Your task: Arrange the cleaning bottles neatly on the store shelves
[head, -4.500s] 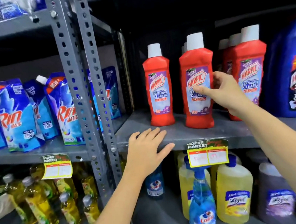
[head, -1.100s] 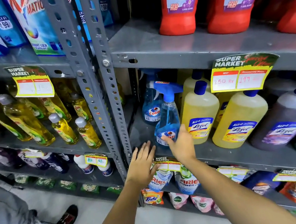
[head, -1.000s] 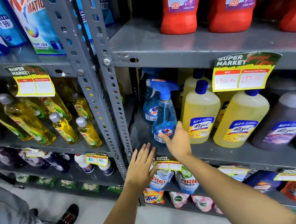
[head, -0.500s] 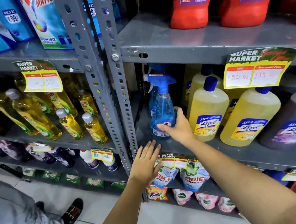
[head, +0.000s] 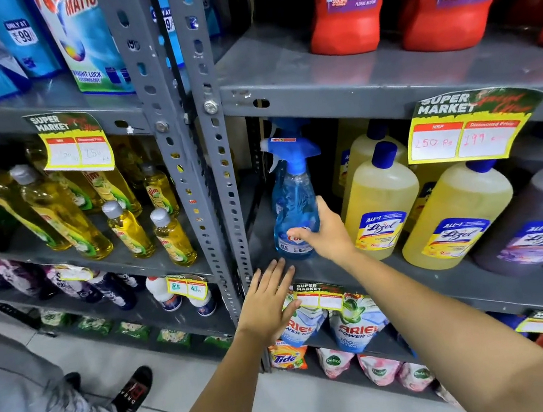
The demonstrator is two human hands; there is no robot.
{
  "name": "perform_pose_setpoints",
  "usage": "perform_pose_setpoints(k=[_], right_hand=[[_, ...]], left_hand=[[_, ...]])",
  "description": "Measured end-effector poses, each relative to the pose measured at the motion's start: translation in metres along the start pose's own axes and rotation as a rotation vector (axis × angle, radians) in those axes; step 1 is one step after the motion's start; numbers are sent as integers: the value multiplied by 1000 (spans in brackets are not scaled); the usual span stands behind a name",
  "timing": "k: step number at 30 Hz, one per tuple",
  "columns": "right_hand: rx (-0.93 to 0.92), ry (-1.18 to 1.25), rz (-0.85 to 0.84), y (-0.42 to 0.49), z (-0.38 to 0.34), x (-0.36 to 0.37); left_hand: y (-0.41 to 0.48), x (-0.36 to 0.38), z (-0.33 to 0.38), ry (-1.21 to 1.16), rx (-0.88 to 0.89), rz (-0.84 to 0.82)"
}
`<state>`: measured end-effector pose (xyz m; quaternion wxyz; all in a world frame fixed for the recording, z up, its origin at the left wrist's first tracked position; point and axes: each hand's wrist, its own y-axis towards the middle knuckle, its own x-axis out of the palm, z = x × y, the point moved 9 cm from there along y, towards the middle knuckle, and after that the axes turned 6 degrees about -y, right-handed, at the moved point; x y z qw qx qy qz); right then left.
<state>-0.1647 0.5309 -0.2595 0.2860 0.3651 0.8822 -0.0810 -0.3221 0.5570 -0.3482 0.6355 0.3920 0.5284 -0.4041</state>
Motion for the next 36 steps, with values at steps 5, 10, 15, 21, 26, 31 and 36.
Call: perform_pose_setpoints(k=[5, 10, 15, 21, 26, 31, 36], right_hand=[[2, -39, 41, -2, 1, 1], [2, -58, 59, -1, 1, 2], [4, -43, 74, 2, -1, 6], [-10, -35, 61, 2, 0, 11], [-9, -48, 56, 1, -2, 7], [-2, -81, 54, 3, 1, 8], [-19, -54, 19, -1, -5, 7]], left_hand=[[0, 0, 0, 4, 0, -5], [-1, 1, 0, 3, -8, -12], [-1, 2, 0, 5, -24, -17], [-1, 3, 0, 9, -26, -21], [-2, 1, 2, -10, -15, -29], [-2, 2, 1, -4, -21, -43], [-2, 2, 2, 0, -18, -64]])
